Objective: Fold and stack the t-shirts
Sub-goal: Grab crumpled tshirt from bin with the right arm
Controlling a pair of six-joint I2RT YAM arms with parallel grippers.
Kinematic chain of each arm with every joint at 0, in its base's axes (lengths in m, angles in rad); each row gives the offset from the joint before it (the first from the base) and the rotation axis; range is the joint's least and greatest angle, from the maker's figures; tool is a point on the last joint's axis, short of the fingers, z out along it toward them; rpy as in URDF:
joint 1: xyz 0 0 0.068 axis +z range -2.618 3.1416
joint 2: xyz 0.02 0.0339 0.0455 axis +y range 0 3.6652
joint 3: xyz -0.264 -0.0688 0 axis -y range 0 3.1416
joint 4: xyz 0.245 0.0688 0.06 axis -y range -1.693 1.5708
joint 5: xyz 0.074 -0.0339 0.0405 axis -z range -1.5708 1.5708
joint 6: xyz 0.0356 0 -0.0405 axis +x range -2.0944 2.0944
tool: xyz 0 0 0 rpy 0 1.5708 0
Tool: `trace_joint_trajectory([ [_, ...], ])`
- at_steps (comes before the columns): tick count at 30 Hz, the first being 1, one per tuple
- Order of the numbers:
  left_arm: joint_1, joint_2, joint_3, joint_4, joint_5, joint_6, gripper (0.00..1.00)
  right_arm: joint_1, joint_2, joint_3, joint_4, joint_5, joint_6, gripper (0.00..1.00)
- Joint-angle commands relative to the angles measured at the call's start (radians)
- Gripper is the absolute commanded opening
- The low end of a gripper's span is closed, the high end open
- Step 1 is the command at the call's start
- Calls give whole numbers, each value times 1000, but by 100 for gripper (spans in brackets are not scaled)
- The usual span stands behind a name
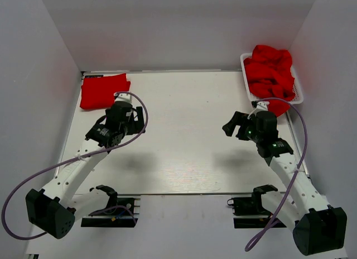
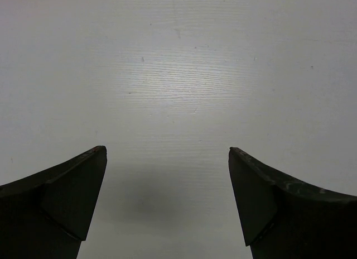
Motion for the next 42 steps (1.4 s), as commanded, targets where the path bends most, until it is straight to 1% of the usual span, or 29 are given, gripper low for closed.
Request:
trace_joint_trajectory([
  [1,-5,-39,47,-27,22,-12,100,-1,-17,12,14,-15,-26,90],
  [4,-5,-39,56,-36,66,-12,100,-2,-34,18,14,0,-23,90],
  [9,-5,-27,56,-96,76,-23,100,-2,-31,35,14,14,-17,90],
  [10,-5,-17,80,-107,66,-32,100,-1,-22,40,11,26,-14,90],
  [11,-5,-16,90,-116,66,-32,100,-1,-3,62,2,90,19,90],
  [12,-5,-7,99,-116,57,-32,100,-4,18,75,-18,107,33,90],
  [13,-5,-7,99,-116,57,-32,100,-2,32,87,-24,156,43,90],
  [14,-5,-7,99,-116,57,-32,100,-4,70,142,-49,248,55,90],
  [16,-5,2,90,-107,57,-32,100,-4,133,191,-72,316,37,90],
  [17,-5,11,90,-107,57,-43,100,-4,177,246,-93,333,29,90],
  [19,5,23,77,-85,100,-52,100,-12,247,366,-122,383,12,90],
  [21,5,52,53,-53,147,-52,100,-33,337,446,-146,431,0,90],
  [22,5,65,53,-44,148,-63,100,-39,360,496,-146,445,-6,90],
  [24,5,92,53,-35,157,-63,100,-65,458,549,-158,460,-38,90],
  [25,5,120,62,-35,157,-63,100,-87,486,639,-173,454,-54,90],
  [26,14,131,62,-35,166,-63,100,-96,538,673,-201,449,-62,90],
  [28,14,142,71,-26,184,-63,100,-145,613,801,-240,423,-94,90],
  [29,14,155,71,-13,200,-54,100,-157,693,831,-283,423,-108,90],
  [31,14,165,71,1,200,-53,100,-215,747,955,-314,405,-129,90],
  [32,14,165,71,1,200,-53,100,-251,821,1013,-329,391,-138,90],
  [33,14,178,71,1,188,-53,100,-284,848,1040,-339,377,-144,90],
  [34,14,189,71,1,187,-53,100,-315,874,1101,-368,341,-169,90],
  [35,14,189,71,1,187,-53,100,-326,946,1159,-373,334,-181,90],
  [39,14,220,80,10,177,-53,100,-381,1058,1268,-385,298,-278,90],
  [41,14,230,80,10,177,-43,100,-395,1115,1326,-406,317,-286,90],
  [42,14,240,80,10,177,-43,100,-421,1126,1334,-409,321,-289,90],
])
